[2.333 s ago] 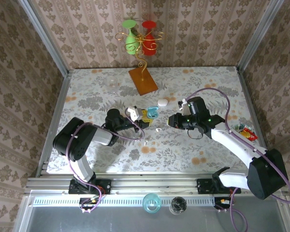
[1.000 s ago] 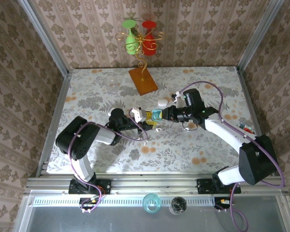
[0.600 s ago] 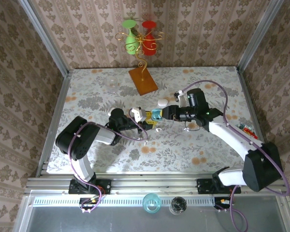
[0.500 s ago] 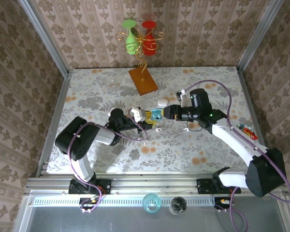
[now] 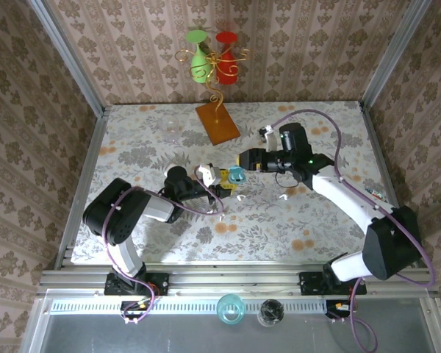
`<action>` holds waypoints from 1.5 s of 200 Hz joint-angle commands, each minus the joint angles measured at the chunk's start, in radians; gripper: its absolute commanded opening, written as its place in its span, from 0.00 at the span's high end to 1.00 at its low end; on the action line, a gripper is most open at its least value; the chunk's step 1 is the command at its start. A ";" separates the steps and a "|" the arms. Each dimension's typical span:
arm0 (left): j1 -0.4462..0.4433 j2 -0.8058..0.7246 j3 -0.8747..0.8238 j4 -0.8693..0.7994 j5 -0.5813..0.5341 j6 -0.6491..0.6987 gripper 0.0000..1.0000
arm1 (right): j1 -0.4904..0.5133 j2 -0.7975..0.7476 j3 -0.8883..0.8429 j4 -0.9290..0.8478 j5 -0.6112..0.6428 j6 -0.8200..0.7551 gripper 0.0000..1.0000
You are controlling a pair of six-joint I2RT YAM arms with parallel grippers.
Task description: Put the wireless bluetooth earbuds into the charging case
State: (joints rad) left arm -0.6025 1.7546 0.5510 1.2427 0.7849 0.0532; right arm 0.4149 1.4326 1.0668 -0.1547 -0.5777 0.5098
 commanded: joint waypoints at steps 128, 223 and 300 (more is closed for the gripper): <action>0.001 -0.068 0.008 0.043 -0.052 -0.029 0.67 | -0.018 -0.130 -0.220 0.250 -0.051 0.249 0.26; -0.009 -0.066 0.063 0.049 -0.096 -0.133 0.65 | -0.025 0.097 -0.300 0.828 -0.316 0.702 0.33; -0.011 -0.061 0.077 0.052 -0.095 -0.174 0.66 | -0.043 0.143 -0.309 0.933 -0.317 0.778 0.58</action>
State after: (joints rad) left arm -0.6025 1.7058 0.6010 1.2713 0.6823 -0.0875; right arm 0.3767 1.5658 0.7620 0.6956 -0.8680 1.2602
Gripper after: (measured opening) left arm 0.345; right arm 0.443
